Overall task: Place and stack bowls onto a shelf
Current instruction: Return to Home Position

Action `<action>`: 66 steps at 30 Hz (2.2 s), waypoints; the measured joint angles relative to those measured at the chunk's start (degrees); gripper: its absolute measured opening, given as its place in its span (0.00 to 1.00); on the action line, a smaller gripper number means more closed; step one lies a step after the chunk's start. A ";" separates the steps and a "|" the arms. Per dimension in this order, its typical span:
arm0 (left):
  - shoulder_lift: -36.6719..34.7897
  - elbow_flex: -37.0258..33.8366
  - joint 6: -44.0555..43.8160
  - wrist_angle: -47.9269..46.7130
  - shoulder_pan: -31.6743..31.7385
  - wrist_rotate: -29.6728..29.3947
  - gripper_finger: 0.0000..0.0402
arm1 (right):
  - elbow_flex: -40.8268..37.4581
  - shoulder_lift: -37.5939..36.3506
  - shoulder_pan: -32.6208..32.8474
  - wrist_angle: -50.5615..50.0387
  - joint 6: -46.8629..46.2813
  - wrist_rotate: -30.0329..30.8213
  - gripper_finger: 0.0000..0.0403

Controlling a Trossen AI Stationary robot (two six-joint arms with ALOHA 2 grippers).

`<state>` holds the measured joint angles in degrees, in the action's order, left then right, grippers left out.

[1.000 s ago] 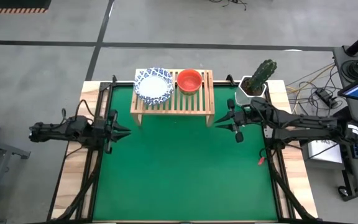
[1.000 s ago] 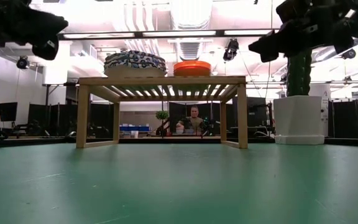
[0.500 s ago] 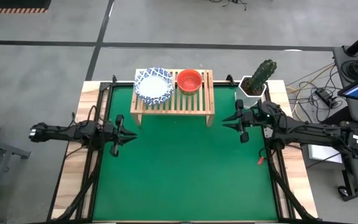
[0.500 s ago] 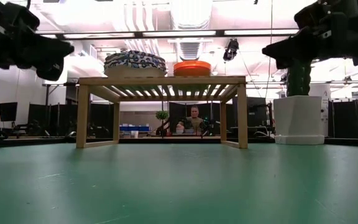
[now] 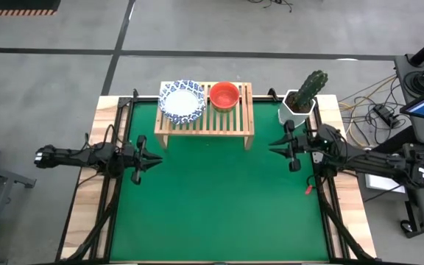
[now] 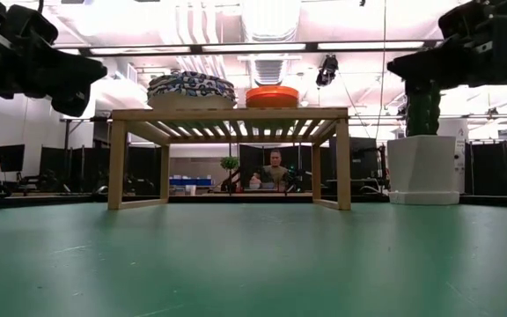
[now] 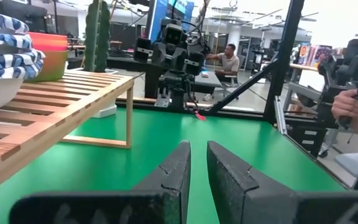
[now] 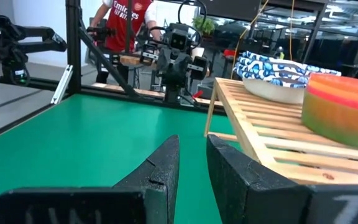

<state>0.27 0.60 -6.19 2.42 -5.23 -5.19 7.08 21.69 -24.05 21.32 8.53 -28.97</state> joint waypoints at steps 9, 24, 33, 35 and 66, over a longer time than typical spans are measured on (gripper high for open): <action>0.00 -0.02 0.28 0.00 0.00 -0.27 0.09 | -3.53 -6.23 0.00 -0.02 -1.16 0.35 0.17; -0.02 -0.04 3.16 0.42 0.00 -3.36 0.09 | -6.35 -16.43 -0.30 -5.69 -1.61 0.50 0.17; 0.20 0.22 -0.64 0.76 0.00 -3.46 0.09 | -6.38 -19.22 -0.74 -11.12 -1.46 0.55 0.17; 0.22 0.36 -0.76 1.48 0.00 -3.46 0.09 | -6.11 -20.17 -0.74 -11.59 -1.74 0.47 0.17; 0.98 0.50 -0.77 1.42 0.00 -3.33 0.09 | -5.32 -20.12 -0.74 -13.85 -9.41 4.57 0.17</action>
<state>1.26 1.10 -6.96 3.84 -5.23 -8.51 1.76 1.56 -24.80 7.46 -0.89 -24.40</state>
